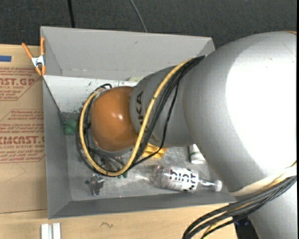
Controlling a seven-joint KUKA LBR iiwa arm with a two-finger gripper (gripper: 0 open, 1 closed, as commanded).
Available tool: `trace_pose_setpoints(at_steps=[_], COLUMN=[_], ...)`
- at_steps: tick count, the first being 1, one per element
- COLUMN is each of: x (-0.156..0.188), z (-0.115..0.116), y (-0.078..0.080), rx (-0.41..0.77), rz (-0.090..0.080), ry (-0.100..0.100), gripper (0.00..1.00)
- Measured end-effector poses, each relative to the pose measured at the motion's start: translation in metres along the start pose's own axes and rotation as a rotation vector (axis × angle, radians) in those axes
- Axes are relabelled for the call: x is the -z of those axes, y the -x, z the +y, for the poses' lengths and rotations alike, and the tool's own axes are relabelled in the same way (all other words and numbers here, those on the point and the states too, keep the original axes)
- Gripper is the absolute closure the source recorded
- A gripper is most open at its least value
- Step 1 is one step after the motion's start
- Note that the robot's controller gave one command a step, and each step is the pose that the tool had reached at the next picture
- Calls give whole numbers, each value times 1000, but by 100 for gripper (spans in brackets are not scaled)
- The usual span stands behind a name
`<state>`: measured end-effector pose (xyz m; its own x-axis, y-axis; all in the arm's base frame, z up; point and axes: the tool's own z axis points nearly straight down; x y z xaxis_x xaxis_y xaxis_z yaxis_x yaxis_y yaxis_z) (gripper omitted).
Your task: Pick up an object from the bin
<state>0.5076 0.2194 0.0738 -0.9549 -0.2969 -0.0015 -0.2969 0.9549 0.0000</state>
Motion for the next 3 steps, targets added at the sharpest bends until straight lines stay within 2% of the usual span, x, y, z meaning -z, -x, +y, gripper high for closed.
trace_pose_setpoints(at_steps=[1,2,3], x=[-3,-2,-2], z=[20,13,13], y=[-5,45,45], rx=[104,73,73], rz=[-1,0,0], ry=[1,3,3], gripper=[0,100,100])
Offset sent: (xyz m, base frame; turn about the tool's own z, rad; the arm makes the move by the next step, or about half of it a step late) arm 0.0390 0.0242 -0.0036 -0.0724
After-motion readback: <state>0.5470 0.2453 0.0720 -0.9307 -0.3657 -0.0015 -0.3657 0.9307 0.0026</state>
